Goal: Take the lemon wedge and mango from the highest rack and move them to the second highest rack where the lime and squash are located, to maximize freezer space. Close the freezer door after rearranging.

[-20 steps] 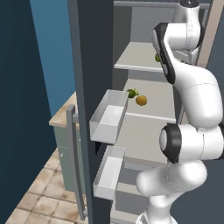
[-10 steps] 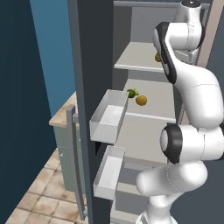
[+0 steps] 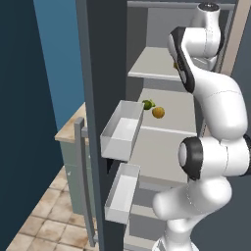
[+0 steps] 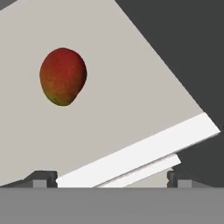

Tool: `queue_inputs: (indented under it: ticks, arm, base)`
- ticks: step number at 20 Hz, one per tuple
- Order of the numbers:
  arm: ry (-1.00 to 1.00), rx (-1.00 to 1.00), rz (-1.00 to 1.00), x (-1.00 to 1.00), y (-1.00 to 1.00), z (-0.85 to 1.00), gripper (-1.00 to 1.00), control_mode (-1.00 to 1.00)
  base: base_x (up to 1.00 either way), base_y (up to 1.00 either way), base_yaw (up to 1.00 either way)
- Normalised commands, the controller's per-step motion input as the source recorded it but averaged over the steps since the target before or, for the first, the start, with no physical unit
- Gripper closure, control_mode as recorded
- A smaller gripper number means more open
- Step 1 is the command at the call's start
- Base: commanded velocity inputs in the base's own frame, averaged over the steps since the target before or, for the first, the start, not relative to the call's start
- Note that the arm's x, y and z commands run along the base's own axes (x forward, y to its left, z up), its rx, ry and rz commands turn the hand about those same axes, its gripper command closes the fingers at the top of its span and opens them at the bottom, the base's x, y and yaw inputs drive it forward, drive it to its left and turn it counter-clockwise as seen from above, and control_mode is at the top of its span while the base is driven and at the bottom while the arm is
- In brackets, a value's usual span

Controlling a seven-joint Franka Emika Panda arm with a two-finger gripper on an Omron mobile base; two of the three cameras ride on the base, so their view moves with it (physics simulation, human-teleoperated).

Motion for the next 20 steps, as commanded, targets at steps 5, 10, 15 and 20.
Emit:
queue_inputs:
  ticks: [5,10,15,20]
  arm:
    - [0.00,-0.03,0.00,0.41,0.05,-0.15,-1.00,-1.00]
    - [0.00,0.00,0.00,0.22,-0.14,-0.02,-1.00,-1.00]
    - [0.00,0.00,0.00,0.28,-0.23,-0.11,-1.00,-1.00]
    - [0.00,0.00,0.00,0.44,-0.25,-0.14,-1.00,-1.00]
  base:
    - [0.00,0.00,0.00]
    - [0.00,0.00,0.00]
    - [0.00,0.00,0.00]
    - [0.00,0.00,0.00]
